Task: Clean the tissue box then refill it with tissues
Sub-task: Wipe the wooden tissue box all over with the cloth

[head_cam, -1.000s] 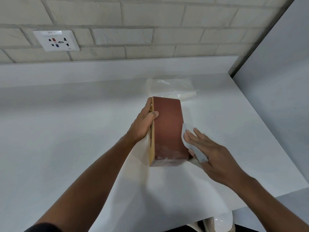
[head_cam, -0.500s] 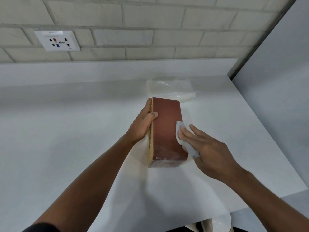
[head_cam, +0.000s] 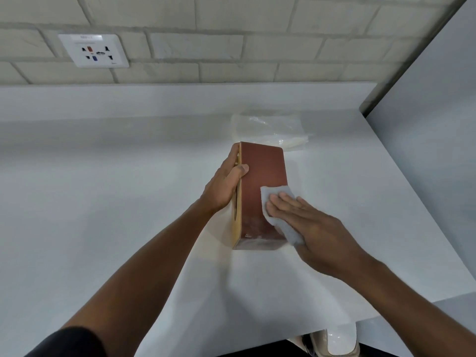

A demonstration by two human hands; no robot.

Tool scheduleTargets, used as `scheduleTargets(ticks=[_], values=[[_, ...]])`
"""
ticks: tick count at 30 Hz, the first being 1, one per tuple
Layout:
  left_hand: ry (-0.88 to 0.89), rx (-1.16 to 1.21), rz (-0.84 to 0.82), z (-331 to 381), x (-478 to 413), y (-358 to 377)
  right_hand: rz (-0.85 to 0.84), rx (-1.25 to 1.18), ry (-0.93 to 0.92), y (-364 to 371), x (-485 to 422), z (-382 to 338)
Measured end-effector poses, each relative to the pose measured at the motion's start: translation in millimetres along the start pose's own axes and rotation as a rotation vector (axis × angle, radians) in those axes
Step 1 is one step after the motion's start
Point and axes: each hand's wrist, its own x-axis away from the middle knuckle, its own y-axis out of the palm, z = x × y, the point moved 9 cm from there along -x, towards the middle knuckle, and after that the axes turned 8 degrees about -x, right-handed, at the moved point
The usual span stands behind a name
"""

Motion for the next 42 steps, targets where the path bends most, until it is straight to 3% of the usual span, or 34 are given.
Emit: scheduleTargets(ticks=[2,6,10,13,16,18,23,30,34,39,42], values=[[0.016,-0.020,-0.002,2.3,1.0,0.3,0.026,-0.003,0.044,0.6,-14.3,-5.0],[0.009,-0.038,0.000,-1.9,-1.1,-2.0,-0.103,-0.003,-0.135,21.3,-6.0,-39.5],[0.019,-0.082,0.005,-1.6,-0.3,-2.7,0.021,-0.009,0.051,1.2,-14.7,-7.1],[0.037,-0.316,0.115,0.2,5.1,-11.2,-0.008,-0.016,0.051,9.9,-14.0,-5.4],[0.304,-0.569,0.221,26.3,26.3,-21.9,0.018,-0.080,0.070,5.0,-12.7,1.8],[0.476,-0.672,0.188,34.9,39.7,-21.6,0.035,-0.073,0.064,3.0,-14.8,2.8],[0.673,-0.897,0.068,32.4,61.4,-15.3,0.025,-0.114,0.064,8.5,-10.8,11.2],[0.620,-0.887,-0.018,22.7,67.1,-0.3,0.172,-0.028,0.083,2.5,-14.2,-4.2],[0.652,-0.917,-0.008,24.4,68.1,2.7,0.012,-0.036,-0.138,19.4,-9.8,-30.6],[0.628,-0.922,0.021,21.5,64.0,2.6,0.058,-0.093,0.054,-1.2,-19.1,5.8],[0.640,-0.909,0.069,20.9,64.2,3.3,-0.023,-0.061,-0.101,16.2,-14.0,-31.1]])
